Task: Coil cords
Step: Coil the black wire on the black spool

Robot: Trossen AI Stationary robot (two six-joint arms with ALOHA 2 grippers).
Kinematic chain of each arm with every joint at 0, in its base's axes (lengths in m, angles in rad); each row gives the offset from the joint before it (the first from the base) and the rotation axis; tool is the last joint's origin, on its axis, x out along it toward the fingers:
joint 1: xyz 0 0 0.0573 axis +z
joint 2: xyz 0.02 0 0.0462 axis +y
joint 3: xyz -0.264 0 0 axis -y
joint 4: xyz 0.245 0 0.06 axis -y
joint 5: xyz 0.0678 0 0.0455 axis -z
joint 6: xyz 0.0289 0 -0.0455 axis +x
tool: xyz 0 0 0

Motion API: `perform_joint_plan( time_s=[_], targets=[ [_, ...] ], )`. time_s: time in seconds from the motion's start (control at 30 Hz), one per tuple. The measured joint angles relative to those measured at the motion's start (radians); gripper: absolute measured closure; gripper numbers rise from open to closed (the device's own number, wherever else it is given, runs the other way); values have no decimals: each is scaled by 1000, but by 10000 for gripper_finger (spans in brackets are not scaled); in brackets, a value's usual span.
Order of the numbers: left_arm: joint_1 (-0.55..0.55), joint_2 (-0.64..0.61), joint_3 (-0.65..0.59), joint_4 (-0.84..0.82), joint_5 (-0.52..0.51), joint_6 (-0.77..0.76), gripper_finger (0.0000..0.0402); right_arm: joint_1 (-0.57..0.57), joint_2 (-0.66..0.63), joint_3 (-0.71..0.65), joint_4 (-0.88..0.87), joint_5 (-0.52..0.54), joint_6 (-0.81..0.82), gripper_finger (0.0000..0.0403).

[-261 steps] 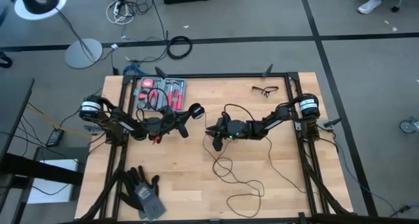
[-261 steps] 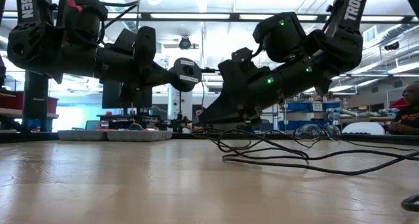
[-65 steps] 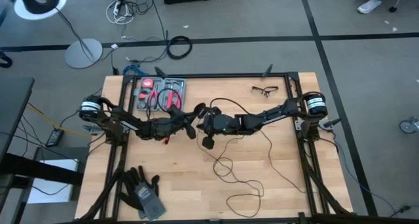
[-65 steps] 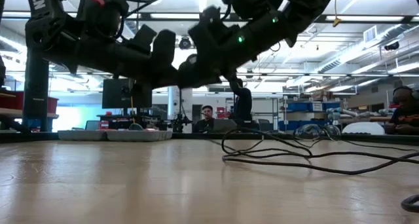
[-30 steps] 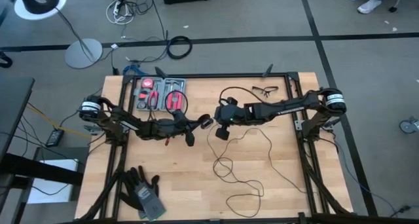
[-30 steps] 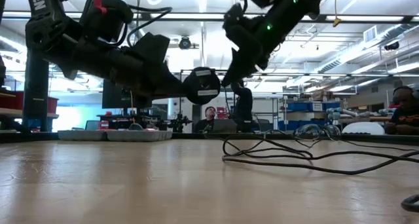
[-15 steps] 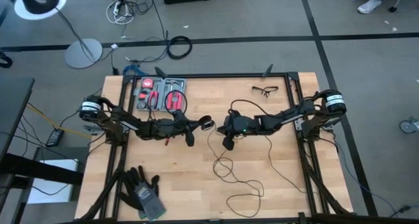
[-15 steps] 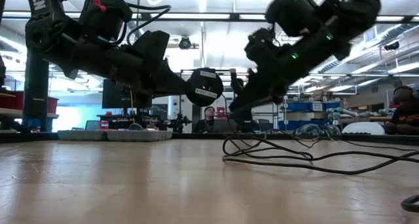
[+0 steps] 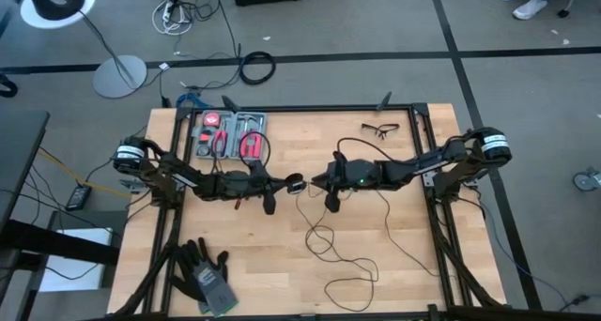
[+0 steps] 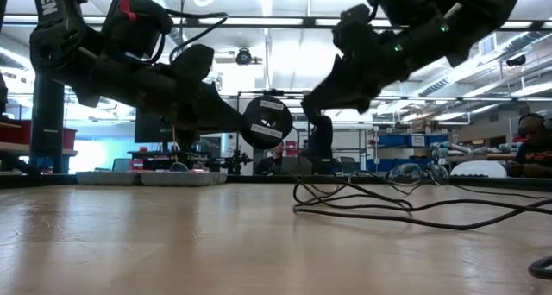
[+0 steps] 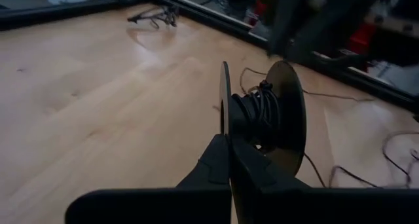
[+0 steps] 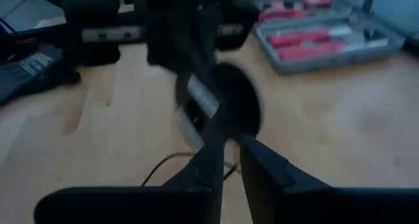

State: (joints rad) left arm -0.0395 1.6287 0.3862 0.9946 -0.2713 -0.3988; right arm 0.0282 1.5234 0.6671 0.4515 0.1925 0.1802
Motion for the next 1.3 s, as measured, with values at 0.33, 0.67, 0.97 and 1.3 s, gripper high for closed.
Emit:
perform_joint_plan(
  time_s=[0.33, 0.67, 0.97, 1.3],
  targets=[
    [3, 0, 5, 9, 36, 1, 402, -63, 30, 50, -21, -164, -70, 349],
    [21, 0, 57, 9, 65, 39, 402, -63, 28, 50, -38, -226, -77, 351],
    [22, 0, 74, 5, 52, 57, 393, -62, 29, 50, -32, -246, -69, 397],
    [24, 0, 73, 68, 105, 79, 385, -58, 28, 49, -30, -260, -65, 401]
  ],
)
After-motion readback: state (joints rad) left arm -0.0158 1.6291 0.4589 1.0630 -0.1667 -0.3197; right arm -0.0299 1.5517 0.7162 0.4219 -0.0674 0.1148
